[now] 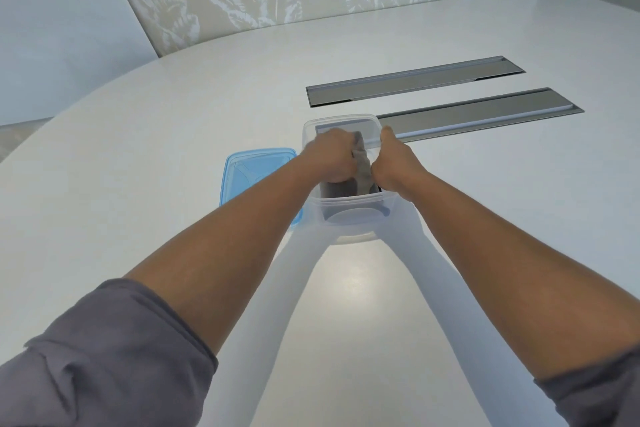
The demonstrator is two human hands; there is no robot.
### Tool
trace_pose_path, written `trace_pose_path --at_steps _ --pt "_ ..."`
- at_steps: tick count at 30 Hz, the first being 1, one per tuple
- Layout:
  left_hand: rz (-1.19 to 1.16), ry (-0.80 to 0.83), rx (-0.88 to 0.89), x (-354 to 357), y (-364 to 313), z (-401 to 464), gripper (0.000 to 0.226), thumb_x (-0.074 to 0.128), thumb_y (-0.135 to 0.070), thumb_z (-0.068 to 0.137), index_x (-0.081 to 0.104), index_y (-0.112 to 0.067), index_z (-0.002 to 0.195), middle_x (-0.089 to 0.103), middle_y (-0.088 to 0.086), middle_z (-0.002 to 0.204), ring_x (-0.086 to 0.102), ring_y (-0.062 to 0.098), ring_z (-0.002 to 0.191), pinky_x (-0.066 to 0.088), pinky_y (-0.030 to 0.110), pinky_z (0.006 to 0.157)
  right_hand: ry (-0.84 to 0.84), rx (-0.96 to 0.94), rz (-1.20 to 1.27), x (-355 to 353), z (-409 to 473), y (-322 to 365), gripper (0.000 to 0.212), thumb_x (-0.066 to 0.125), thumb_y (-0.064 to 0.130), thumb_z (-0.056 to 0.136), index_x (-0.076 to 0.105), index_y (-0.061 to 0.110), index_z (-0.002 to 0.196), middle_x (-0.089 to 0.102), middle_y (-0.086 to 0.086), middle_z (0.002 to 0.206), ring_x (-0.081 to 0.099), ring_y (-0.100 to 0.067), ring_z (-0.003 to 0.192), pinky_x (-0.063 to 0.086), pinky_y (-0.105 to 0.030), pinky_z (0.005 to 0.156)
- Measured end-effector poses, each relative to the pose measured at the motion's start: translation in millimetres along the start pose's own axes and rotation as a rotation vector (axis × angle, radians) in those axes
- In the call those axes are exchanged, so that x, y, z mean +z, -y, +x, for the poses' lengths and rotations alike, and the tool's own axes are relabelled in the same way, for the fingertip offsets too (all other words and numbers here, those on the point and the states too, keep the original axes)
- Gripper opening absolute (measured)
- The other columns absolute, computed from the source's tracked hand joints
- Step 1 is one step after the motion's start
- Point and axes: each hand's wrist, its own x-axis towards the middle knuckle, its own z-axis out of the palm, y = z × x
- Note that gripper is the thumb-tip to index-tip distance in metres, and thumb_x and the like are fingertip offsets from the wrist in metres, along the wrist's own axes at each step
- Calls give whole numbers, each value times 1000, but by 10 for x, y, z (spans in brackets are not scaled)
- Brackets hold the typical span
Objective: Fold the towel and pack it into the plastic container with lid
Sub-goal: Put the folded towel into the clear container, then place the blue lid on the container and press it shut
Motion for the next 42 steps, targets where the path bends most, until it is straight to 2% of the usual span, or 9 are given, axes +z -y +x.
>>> trace_pose_path --at_steps 3,6,10,13,17,20,24,36,42 --pt "-153 -304 -149 -154 195 -42 31 56 -15 88 66 -17 118 59 7 130 57 29 120 47 36 97 -11 -8 -19 8 7 -9 78 51 6 93 13 14 160 57 -20 136 58 -37 115 50 -43 85" --pt "-212 -444 -271 -226 447 -136 37 52 -7 85 59 -14 122 59 7 123 57 28 104 41 33 82 -7 -3 -26 10 7 -8 79 57 13 95 12 15 160 55 -18 141 57 -36 119 51 -46 94" --pt "-107 -252 -426 -104 693 -310 26 55 -6 84 54 -8 110 62 12 112 53 27 87 41 35 69 -3 1 -31 13 4 8 81 61 15 96 11 15 160 52 -18 145 56 -36 122 51 -47 97" --pt "-138 -148 -441 42 795 -383 25 66 -22 85 61 -2 99 64 27 105 51 26 67 31 32 51 -3 -4 -28 10 4 8 81 61 15 95 12 15 159 52 -19 145 56 -36 123 51 -46 96" --pt "-185 -91 -456 182 854 -429 62 70 -50 84 63 7 108 62 15 91 54 24 63 27 31 50 -1 -6 -39 12 3 7 82 63 17 96 11 15 160 51 -18 146 56 -36 123 51 -47 98" --pt "-172 -53 -475 241 883 -440 46 72 -49 81 63 -5 90 47 3 65 40 14 57 29 29 51 -1 3 -48 18 14 8 83 63 18 96 10 16 160 51 -18 146 55 -36 124 51 -46 98" --pt "-145 21 -456 312 870 -464 44 72 -46 83 42 -17 68 42 -2 65 39 13 58 30 28 53 -6 7 -25 26 30 -4 78 61 16 96 14 16 158 52 -18 144 56 -35 120 50 -42 90" --pt "-347 -131 -452 264 913 -534 50 74 -36 77 30 -17 62 28 -2 60 26 16 54 23 33 53 4 4 24 41 58 -28 76 61 11 93 18 17 155 54 -18 138 52 -29 104 48 -41 84" --pt "-273 -233 -481 -25 884 -588 32 63 -36 77 42 -13 66 44 1 61 42 18 54 29 29 52 -1 -3 50 46 56 -35 74 61 16 93 21 16 154 54 -19 140 49 -29 102 45 -39 82"
